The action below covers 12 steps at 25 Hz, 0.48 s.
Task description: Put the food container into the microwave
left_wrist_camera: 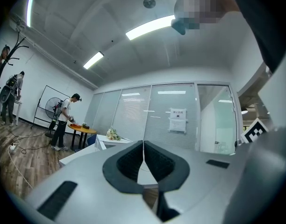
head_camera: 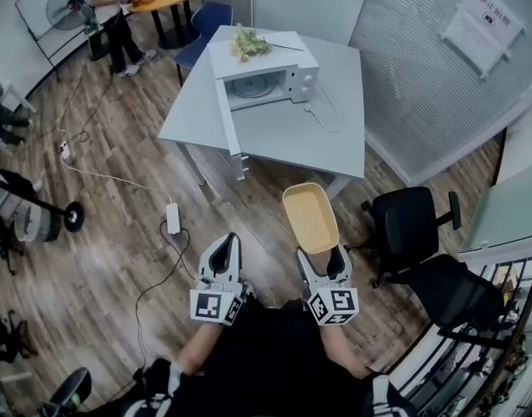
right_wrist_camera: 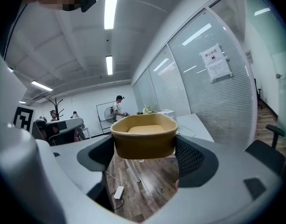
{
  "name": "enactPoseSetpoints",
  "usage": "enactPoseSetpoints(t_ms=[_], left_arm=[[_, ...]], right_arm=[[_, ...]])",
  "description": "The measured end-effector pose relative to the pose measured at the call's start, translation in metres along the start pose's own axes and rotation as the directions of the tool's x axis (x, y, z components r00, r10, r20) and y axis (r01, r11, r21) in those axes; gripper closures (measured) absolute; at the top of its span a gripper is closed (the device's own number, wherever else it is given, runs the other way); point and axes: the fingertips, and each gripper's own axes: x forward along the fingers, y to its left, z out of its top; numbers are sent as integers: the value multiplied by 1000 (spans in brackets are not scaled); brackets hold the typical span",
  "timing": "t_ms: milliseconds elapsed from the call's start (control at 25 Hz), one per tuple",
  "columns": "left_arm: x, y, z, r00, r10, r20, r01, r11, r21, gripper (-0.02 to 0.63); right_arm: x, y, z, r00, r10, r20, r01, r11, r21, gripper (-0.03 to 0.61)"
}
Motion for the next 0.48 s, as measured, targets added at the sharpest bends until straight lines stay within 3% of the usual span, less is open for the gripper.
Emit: enactPoseSetpoints(t_ms=[240, 480], left_arm=[[32, 21, -18, 999, -32, -27, 31, 999, -29, 589], [97, 31, -31, 999, -15, -30, 14, 999, -34, 589]], right_arm=[[35, -3, -4, 1000, -29, -6, 29, 1000, 4, 158], [106, -45, 10, 1000, -8, -11, 8, 1000, -17, 158]])
